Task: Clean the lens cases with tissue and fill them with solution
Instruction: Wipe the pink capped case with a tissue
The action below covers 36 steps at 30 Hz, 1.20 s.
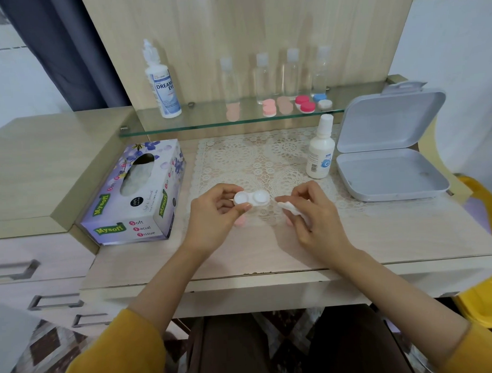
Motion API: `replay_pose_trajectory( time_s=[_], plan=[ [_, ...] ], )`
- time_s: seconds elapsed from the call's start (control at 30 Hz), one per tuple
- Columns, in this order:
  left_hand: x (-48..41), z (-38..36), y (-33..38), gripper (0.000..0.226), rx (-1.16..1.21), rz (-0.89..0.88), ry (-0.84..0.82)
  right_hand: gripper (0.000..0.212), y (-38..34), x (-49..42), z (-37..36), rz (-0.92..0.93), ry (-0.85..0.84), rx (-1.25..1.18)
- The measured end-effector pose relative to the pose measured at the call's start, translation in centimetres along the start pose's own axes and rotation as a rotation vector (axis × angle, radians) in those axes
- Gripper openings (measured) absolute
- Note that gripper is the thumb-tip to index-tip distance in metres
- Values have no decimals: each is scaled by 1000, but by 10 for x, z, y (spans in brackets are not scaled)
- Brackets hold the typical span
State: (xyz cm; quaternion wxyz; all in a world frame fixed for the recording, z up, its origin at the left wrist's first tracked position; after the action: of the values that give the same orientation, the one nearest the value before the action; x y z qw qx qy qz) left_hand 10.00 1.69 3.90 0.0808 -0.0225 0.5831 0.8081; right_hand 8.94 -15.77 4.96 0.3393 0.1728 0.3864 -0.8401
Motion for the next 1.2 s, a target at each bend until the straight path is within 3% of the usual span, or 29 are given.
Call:
replay_pose_trajectory(
  time_s=[0.17,0.43,0.73,0.9,1.2],
  plan=[
    [2,-5,5,23,-8,-2,-31,11,1,-7,2,-93,-33,-96],
    [4,-9,14,21,100,19,-73,14,-6,-15,-1,-22,-78,-113],
    [12,-22,7,16,386,91,-139,20,-2,-13,-4,-149,-95,-352],
    [15,-30,8,39,474,93,-188,19,0,-14,-3,-170,-72,-368],
    [16,-24,5,33,389,68,-59,31,-1,-10,-6,-231,-126,-430]
  ],
)
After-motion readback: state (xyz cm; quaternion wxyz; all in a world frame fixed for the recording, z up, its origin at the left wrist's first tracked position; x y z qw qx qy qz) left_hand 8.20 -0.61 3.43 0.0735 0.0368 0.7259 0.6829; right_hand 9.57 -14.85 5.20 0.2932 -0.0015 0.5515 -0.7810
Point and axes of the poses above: each hand's wrist, its own x-axis away from the middle knuckle, its own z-axis out of the back of the hand, y = z × x, the point moved 8 cm from there along -x, towards the middle knuckle, and after that the axes turned 14 degrees about -y, right-handed, at the moved point
